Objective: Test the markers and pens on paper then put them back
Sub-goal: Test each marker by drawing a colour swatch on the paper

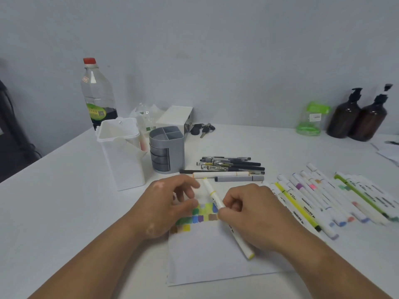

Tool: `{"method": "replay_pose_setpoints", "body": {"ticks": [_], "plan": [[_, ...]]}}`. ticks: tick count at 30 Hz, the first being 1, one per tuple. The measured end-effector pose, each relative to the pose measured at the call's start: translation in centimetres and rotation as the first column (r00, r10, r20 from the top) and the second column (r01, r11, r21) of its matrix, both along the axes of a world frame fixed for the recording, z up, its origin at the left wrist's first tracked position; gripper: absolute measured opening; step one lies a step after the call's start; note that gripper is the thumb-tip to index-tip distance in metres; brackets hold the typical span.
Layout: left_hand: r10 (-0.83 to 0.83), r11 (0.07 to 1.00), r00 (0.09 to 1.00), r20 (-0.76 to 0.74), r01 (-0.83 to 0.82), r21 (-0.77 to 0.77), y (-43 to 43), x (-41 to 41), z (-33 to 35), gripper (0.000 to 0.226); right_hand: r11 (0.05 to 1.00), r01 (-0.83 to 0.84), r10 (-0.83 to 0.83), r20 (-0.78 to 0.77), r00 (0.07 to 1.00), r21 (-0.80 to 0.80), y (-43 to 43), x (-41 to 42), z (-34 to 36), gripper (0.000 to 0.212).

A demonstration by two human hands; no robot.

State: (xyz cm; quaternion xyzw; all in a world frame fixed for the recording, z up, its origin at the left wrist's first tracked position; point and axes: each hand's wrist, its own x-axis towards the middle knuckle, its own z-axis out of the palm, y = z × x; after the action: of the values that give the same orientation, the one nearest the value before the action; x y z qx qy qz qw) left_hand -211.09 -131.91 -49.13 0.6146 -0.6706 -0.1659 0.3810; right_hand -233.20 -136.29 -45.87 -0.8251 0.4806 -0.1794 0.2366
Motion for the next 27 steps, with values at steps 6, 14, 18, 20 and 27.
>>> {"method": "replay_pose_setpoints", "body": {"ticks": [6, 14, 18, 20, 27], "plan": [[0.037, 0.997, 0.984, 0.172, -0.048, 0.062, -0.3, 0.3, -0.5, 0.013, 0.992, 0.113, -0.118, -0.115, 0.986, -0.052, -0.8, 0.1, -0.7, 0.021], [0.069, 0.978, 0.955, 0.287, -0.121, 0.168, 0.1, 1.6, 0.5, 0.005, 0.939, 0.333, -0.344, -0.279, 0.897, -0.086, -3.1, -3.8, 0.3, 0.020], [0.083, 0.971, 0.951, 0.298, -0.144, 0.189, 0.2, 1.8, 0.8, 0.005, 0.933, 0.355, -0.358, -0.293, 0.887, -0.065, -3.2, -4.1, 0.6, 0.018], [0.090, 0.969, 0.950, 0.298, -0.152, 0.192, 0.2, 1.9, 0.7, 0.006, 0.930, 0.361, -0.366, -0.290, 0.884, -0.073, -3.2, -4.5, 0.7, 0.015], [0.135, 0.975, 0.971, 0.195, -0.165, 0.146, 0.0, 1.9, 0.6, 0.004, 0.911, 0.208, -0.239, -0.043, 0.970, -0.357, -4.8, -1.4, 1.1, 0.013]]}}
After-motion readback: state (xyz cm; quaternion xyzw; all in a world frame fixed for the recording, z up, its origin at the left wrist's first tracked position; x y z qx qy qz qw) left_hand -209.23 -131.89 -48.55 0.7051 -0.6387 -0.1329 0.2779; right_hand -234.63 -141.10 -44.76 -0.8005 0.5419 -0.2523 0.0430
